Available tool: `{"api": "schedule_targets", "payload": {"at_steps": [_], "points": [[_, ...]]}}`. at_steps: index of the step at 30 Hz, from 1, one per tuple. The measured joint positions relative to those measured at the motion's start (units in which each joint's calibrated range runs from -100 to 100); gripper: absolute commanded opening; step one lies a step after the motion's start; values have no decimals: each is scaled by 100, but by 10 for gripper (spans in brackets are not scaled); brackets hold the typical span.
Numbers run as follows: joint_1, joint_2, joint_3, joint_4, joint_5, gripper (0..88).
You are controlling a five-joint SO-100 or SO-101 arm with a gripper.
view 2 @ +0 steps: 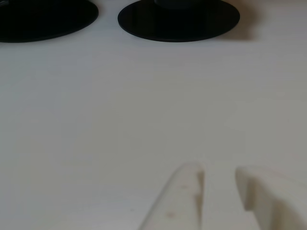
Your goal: Pick up green cube and drop it in the blue box
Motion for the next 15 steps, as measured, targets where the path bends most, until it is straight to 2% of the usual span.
{"api": "schedule_targets", "payload": {"at_steps": [15], "points": [[-683,0,0,0,0,20]]}}
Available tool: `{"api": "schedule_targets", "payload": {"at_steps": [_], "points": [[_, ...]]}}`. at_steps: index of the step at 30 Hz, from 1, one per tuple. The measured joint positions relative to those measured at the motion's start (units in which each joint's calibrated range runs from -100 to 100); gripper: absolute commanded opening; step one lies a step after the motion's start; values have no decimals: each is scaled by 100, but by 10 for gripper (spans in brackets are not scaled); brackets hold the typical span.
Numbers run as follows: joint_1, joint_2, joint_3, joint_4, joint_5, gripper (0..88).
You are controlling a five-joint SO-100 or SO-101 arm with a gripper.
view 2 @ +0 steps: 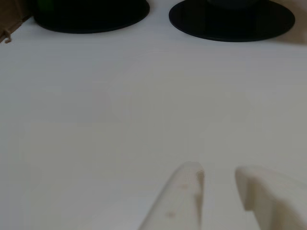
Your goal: Pick up green cube and drop it in the blue box
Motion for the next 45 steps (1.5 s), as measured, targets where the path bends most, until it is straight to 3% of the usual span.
{"api": "schedule_targets", "payload": {"at_steps": [14,25,45], "points": [[-654,0,0,0,0,20],[-690,67,-125,0,-10,20],[-690,1913,-2398,0,-10,20]]}}
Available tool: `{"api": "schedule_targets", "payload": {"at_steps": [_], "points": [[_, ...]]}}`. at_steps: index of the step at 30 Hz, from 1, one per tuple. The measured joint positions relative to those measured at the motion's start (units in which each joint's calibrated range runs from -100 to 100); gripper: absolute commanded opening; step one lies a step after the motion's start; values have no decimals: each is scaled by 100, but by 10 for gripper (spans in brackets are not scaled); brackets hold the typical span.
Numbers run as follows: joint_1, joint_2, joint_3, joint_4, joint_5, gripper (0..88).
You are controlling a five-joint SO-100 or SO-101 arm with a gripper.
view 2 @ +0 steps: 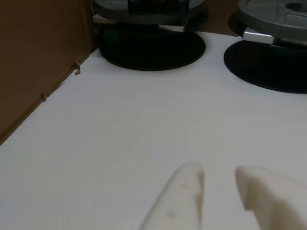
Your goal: Pick up green cube and drop it in the blue box
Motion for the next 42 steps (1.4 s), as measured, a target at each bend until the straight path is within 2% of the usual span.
{"api": "schedule_targets", "payload": {"at_steps": [15,22,42], "points": [[0,1228,-1503,0,0,20],[-36,1362,-1557,0,0,20],[-1571,1362,-1557,0,0,20]]}}
